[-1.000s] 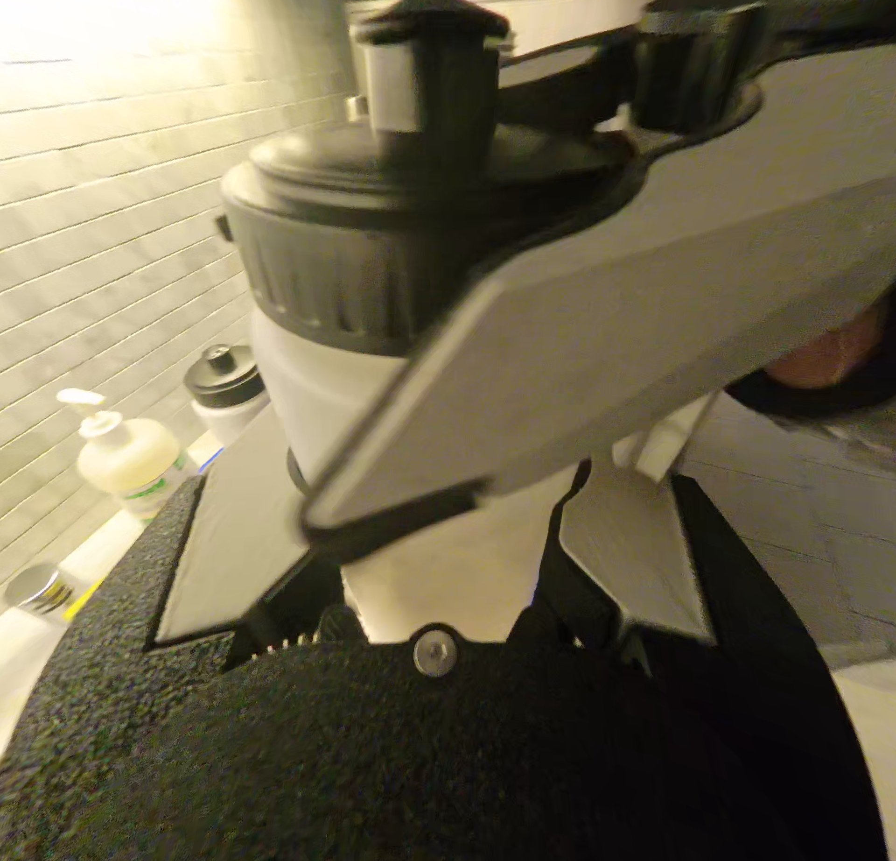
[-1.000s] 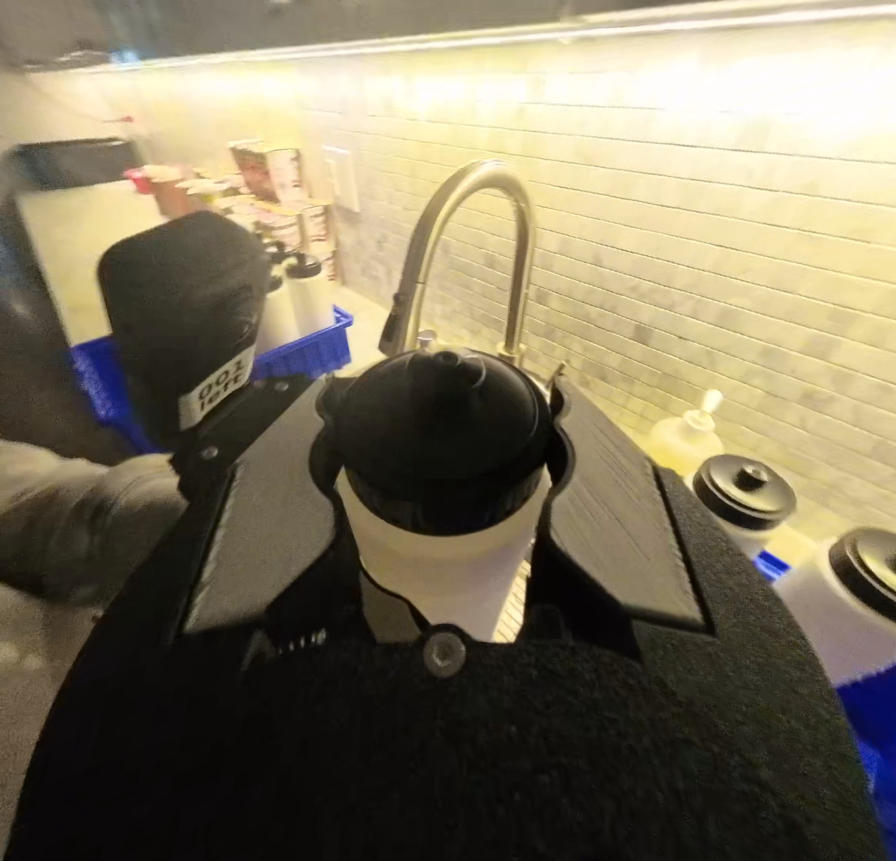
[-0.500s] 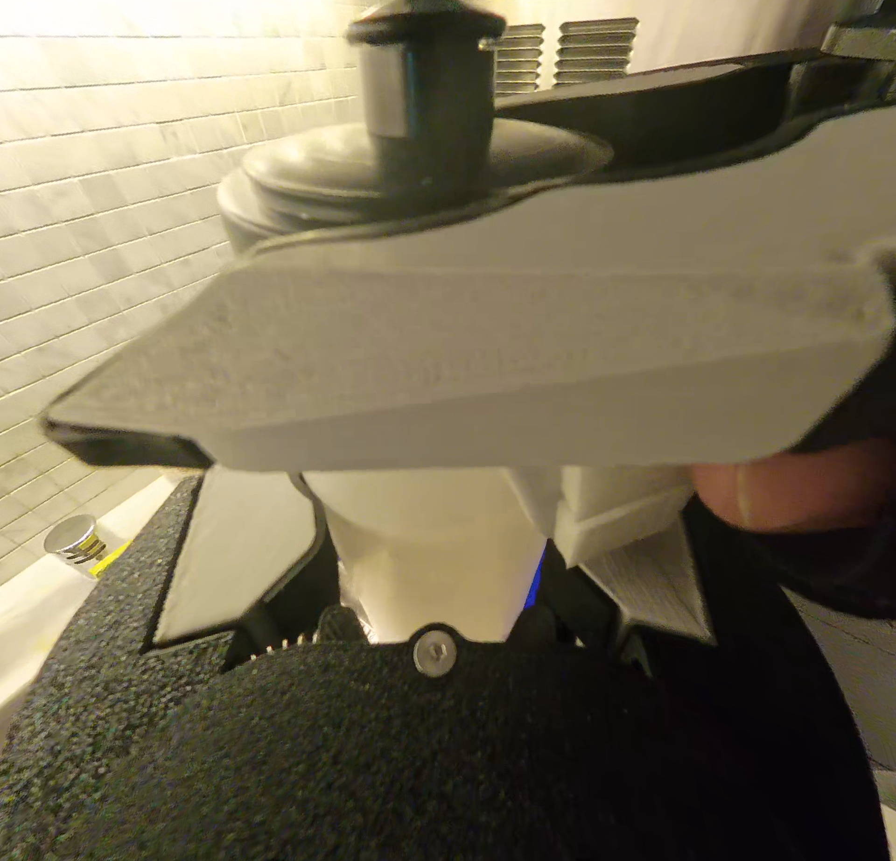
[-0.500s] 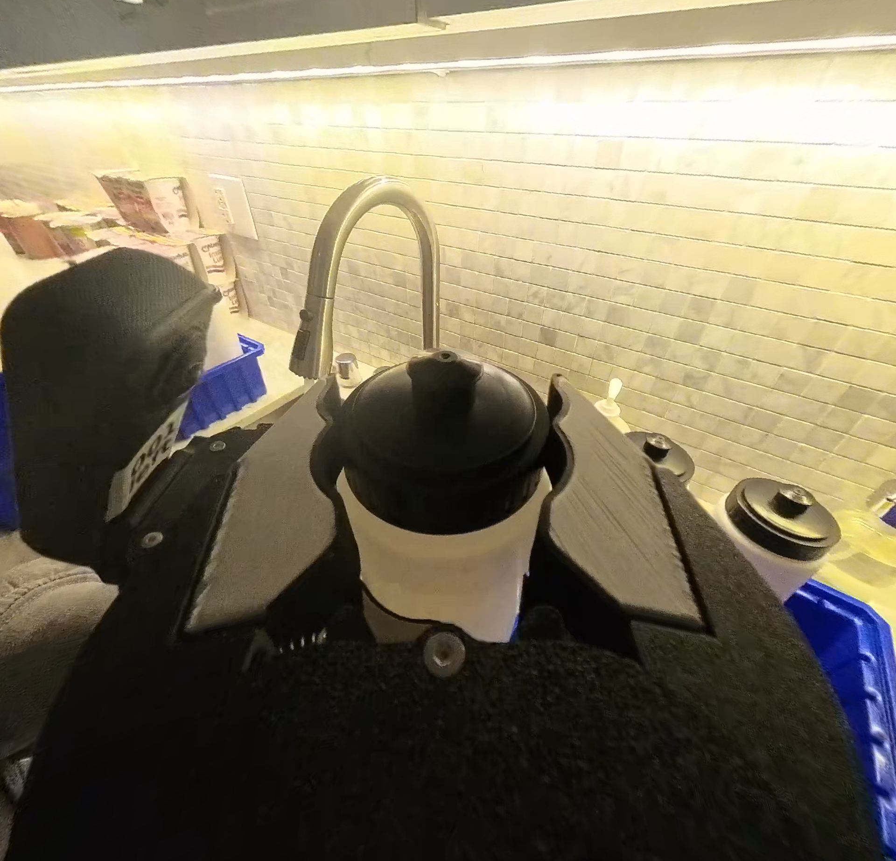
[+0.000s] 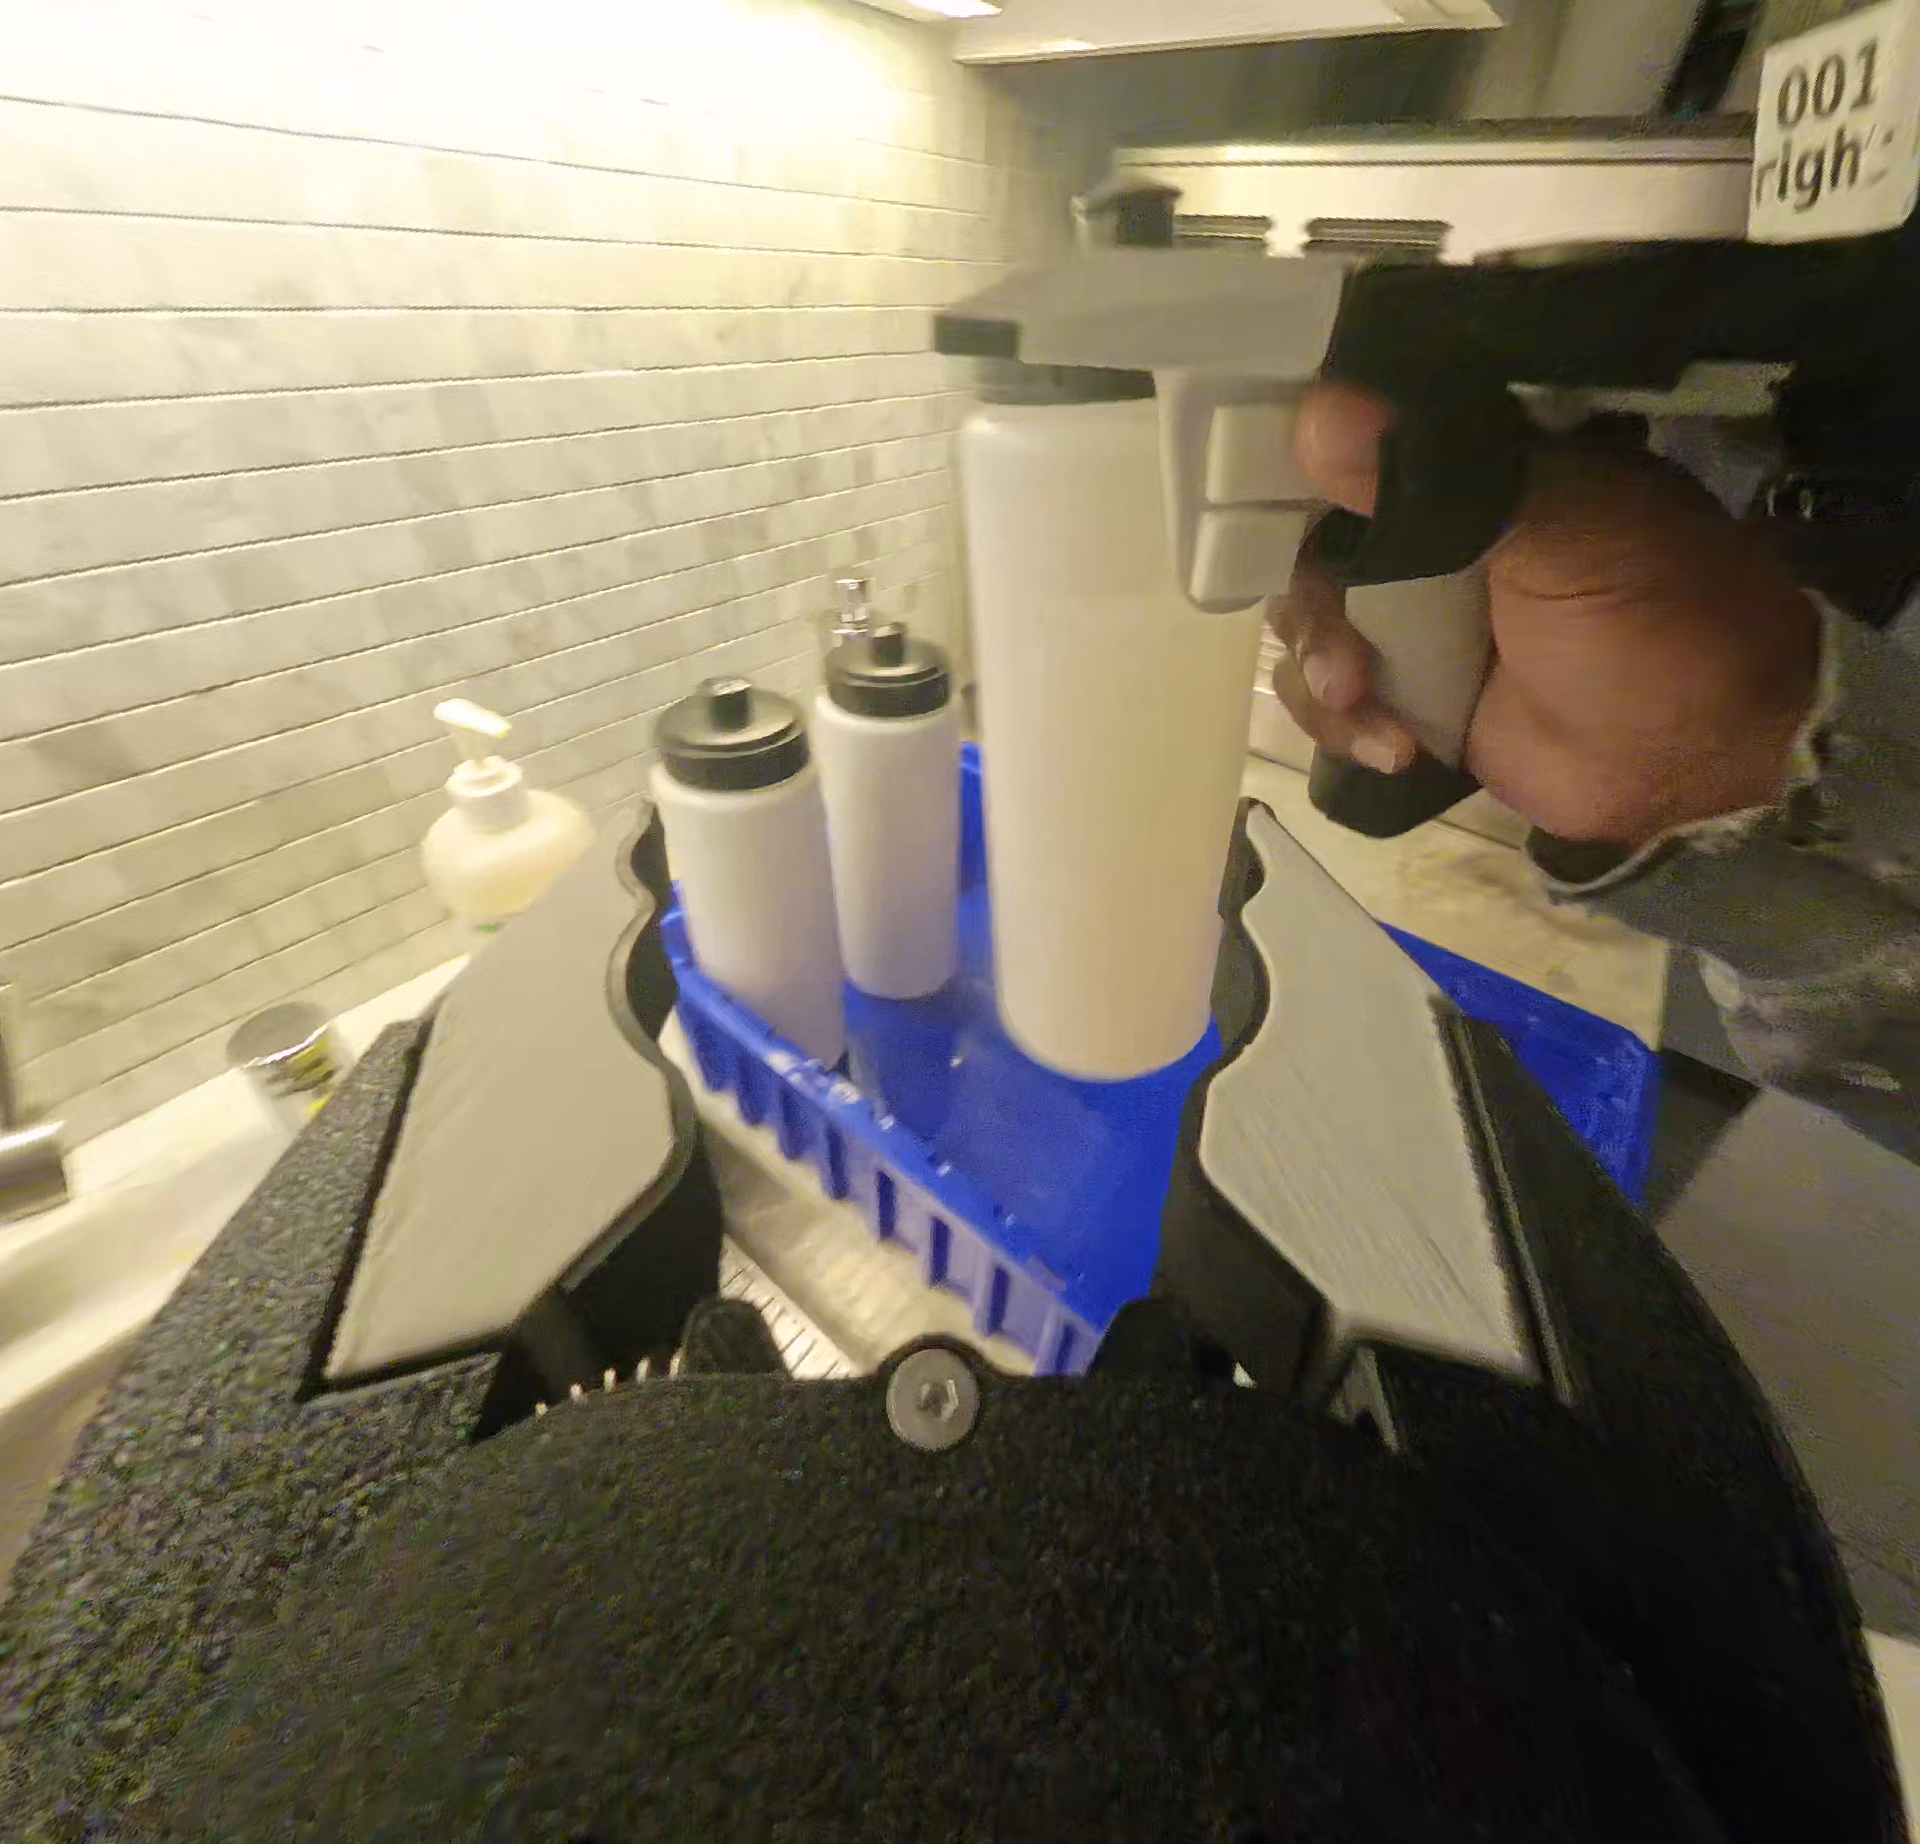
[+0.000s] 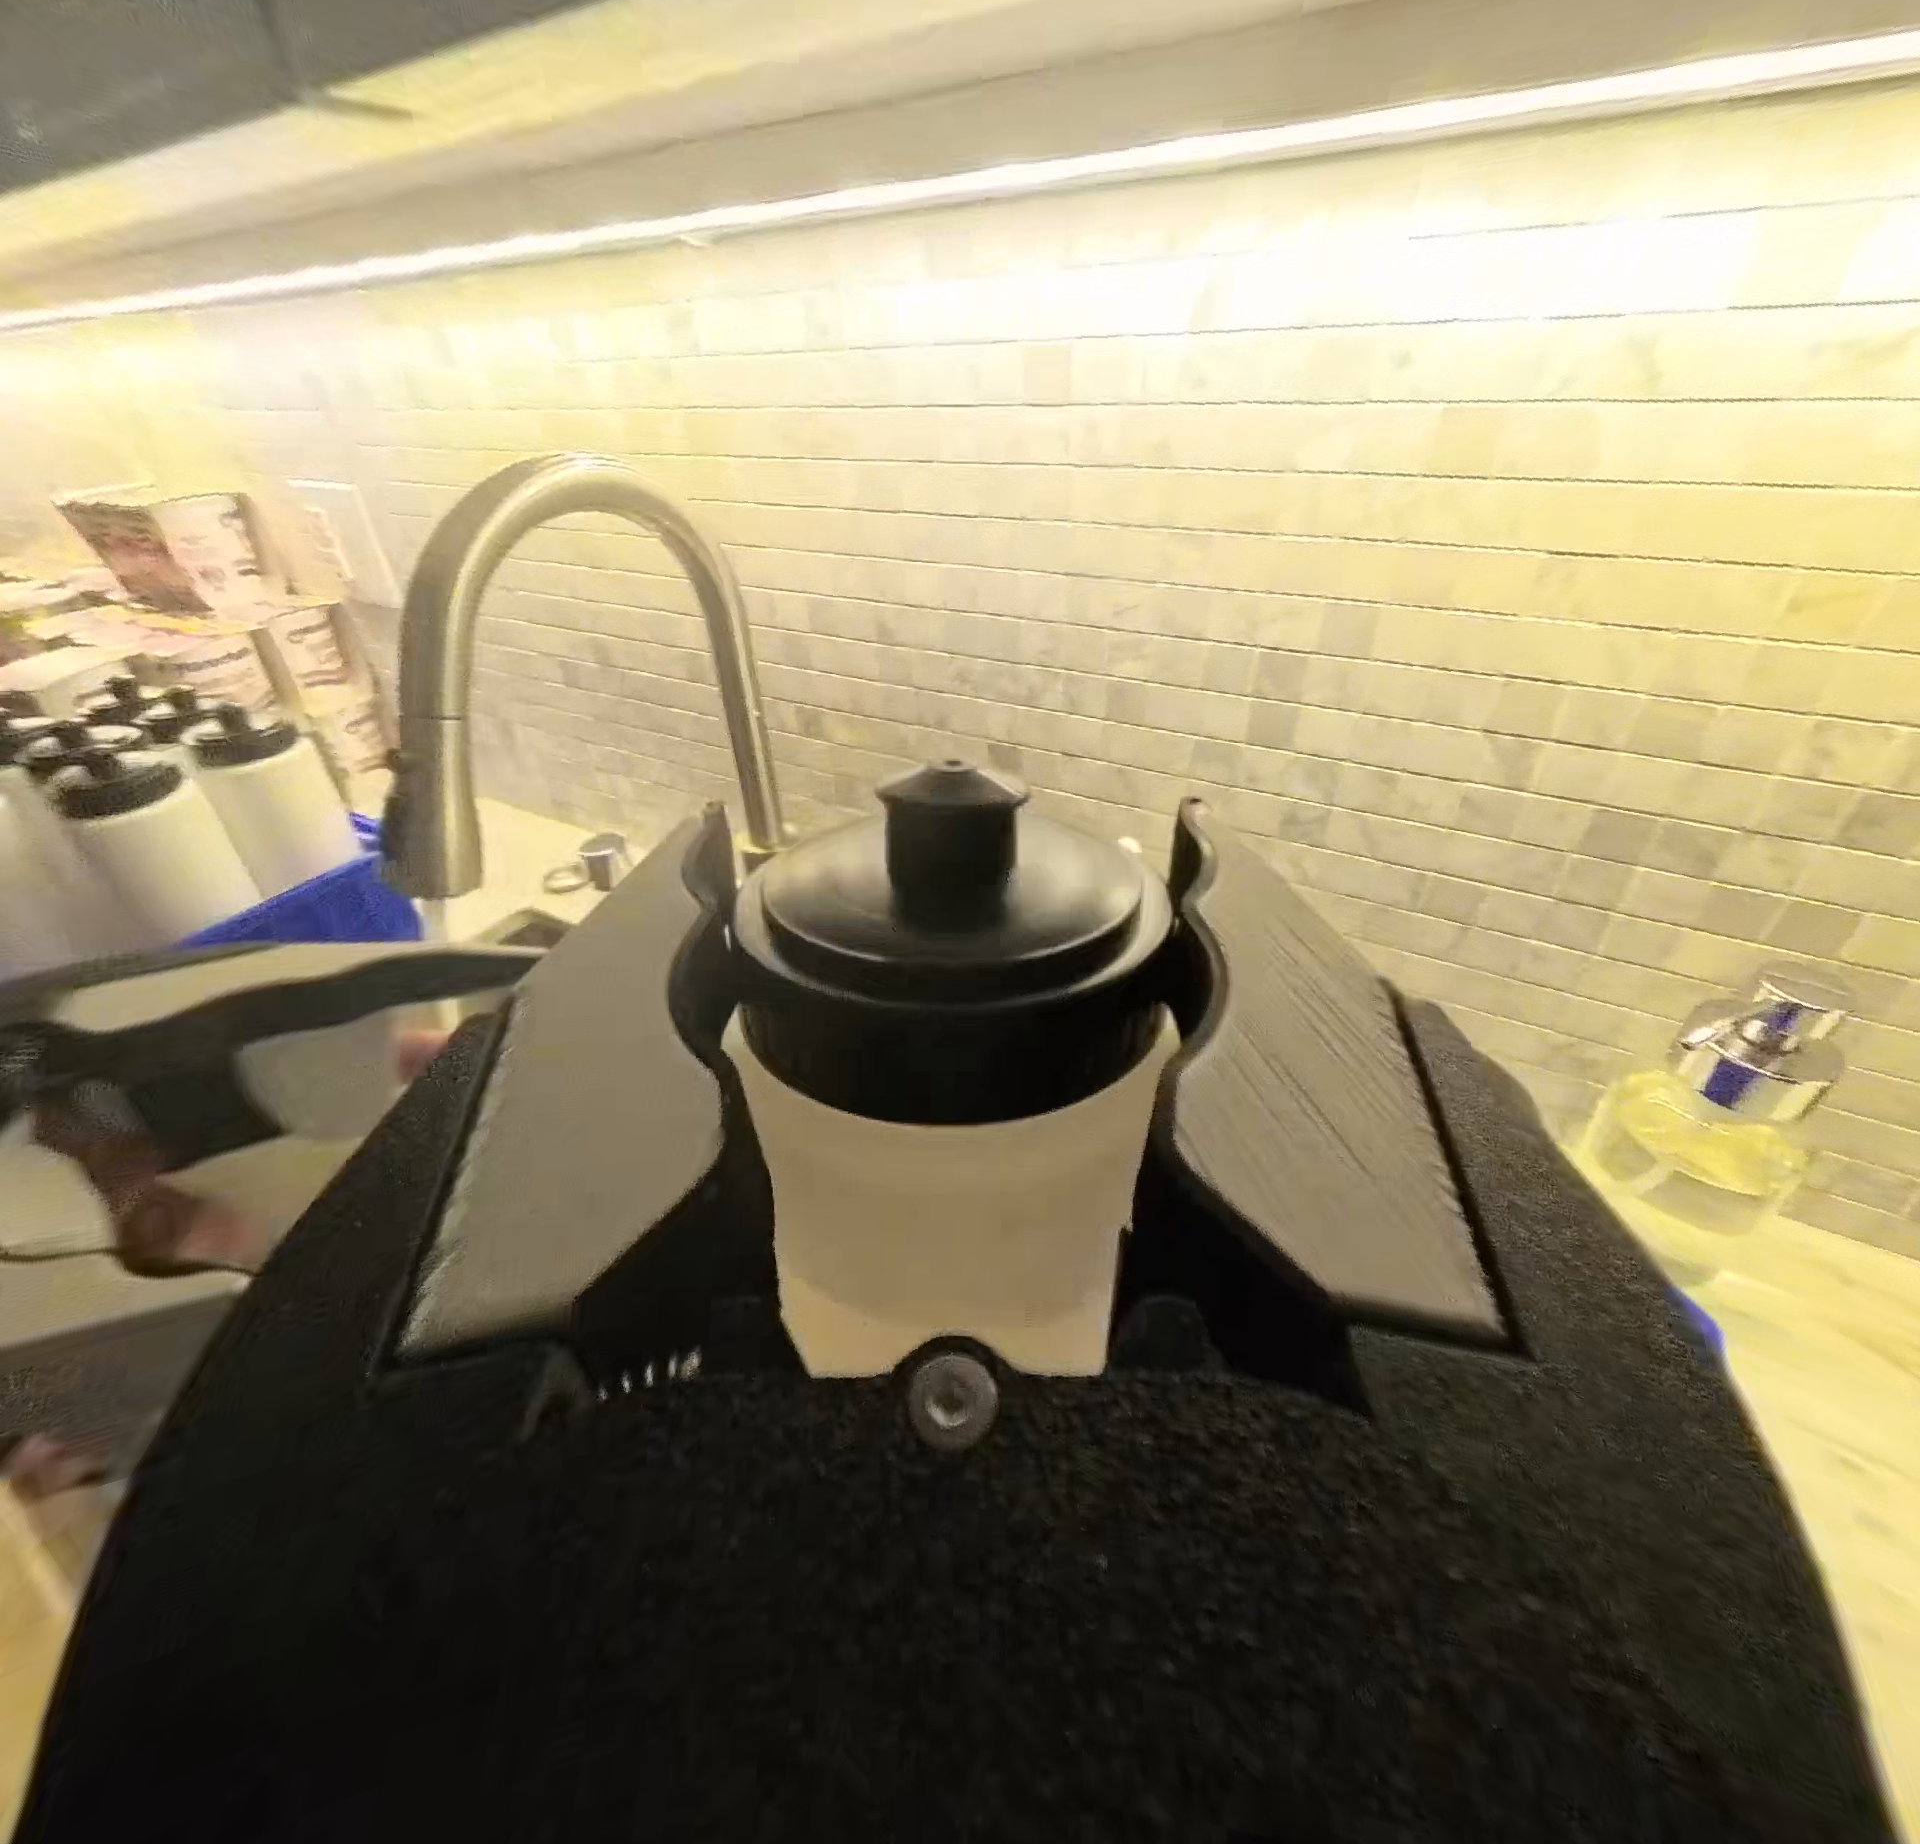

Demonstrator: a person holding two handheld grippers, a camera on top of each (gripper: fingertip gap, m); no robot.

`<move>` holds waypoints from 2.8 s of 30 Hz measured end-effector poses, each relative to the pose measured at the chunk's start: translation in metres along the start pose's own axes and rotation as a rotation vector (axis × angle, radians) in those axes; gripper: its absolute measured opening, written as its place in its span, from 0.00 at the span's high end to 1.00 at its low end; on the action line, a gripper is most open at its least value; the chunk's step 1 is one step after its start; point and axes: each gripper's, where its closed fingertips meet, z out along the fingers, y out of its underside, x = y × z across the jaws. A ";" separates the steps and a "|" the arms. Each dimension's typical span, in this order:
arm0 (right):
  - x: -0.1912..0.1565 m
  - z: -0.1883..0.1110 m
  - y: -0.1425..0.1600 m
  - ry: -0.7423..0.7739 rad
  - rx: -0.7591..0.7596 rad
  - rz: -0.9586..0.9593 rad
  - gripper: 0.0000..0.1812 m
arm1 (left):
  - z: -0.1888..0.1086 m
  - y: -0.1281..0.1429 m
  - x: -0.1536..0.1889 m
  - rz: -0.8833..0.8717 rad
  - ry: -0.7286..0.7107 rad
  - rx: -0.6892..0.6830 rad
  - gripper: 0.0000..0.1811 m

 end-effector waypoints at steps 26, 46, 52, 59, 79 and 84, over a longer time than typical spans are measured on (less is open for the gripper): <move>0.174 0.016 0.111 0.394 0.088 0.036 0.55 | -0.300 0.063 -0.182 -0.109 -0.789 -0.185 0.44; 0.216 0.011 0.126 0.430 0.035 0.062 0.47 | -0.295 0.066 -0.186 -0.107 -0.793 -0.198 0.45; 0.205 -0.005 0.167 0.348 -0.295 -0.046 0.49 | -0.309 0.073 -0.183 -0.133 -0.813 -0.194 0.45; 0.209 0.013 0.186 0.245 -0.392 -0.043 0.55 | -0.323 0.085 -0.177 -0.164 -0.824 -0.217 0.45; 0.203 -0.022 0.144 0.303 -0.280 0.005 0.49 | -0.352 0.100 -0.174 -0.205 -0.838 -0.204 0.45; 0.113 -0.064 0.121 0.276 -0.239 -0.012 0.64 | -0.390 0.104 -0.214 -0.196 -0.875 -0.189 0.45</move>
